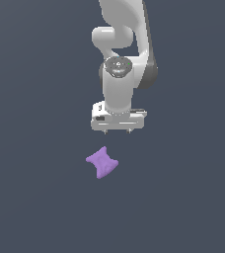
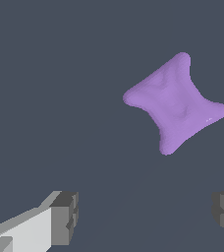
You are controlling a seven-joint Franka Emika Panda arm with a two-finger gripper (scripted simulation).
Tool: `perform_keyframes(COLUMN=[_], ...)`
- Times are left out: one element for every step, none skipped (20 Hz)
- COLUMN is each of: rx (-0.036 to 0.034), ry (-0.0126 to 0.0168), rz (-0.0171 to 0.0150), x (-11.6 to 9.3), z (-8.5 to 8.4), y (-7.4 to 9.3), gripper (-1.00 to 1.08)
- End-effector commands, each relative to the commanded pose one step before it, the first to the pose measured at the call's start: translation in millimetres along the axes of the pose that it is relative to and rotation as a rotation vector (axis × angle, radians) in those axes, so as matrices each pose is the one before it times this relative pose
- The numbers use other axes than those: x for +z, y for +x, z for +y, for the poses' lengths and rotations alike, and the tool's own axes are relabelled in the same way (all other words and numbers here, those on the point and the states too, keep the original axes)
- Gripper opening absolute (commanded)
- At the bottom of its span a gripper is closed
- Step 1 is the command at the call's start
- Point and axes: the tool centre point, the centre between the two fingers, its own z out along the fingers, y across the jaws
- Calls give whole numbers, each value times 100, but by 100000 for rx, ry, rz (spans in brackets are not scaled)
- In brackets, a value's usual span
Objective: Pick up the object and move it to a goal position.
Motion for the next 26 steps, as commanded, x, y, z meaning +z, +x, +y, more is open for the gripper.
perform_keyframes(rx=[0,0,-69,-65,-73,-30,37,106,171,225,209,68,-92,-223,-327,-443,-569,-689,-812,-931,-1061,-1200,-1321,-1441,-1566,-1692], ry=[0,0,85,101,159,184,179,156,131,100,50,-8,-27,-44,-45,-51,-59,-67,-77,-88,-103,-119,-131,-139,-146,-155], rz=[0,0,-84,-97,-148,-165,-154,-129,-104,-77,-36,7,20,31,30,33,37,41,46,52,62,72,79,83,87,92], x=[0,-17,-3,-34,-47,-66,-60,-60,-58,-51,-31,-5,19,30,43,54,67,81,96,111,128,148,165,182,199,218], z=[1,12,8,28,36,34,23,10,-2,-13,-11,-6,4,14,34,47,58,73,88,103,118,133,151,167,185,204], y=[0,-10,-14,-35,-53,-70,-70,-70,-68,-63,-40,-6,22,40,55,71,87,104,121,138,156,175,191,204,216,228], gripper=[100,100,100,100,100,100,100,100,100,100,100,100,100,100,100,100,100,100,100,100,100,100,100,100,100,100])
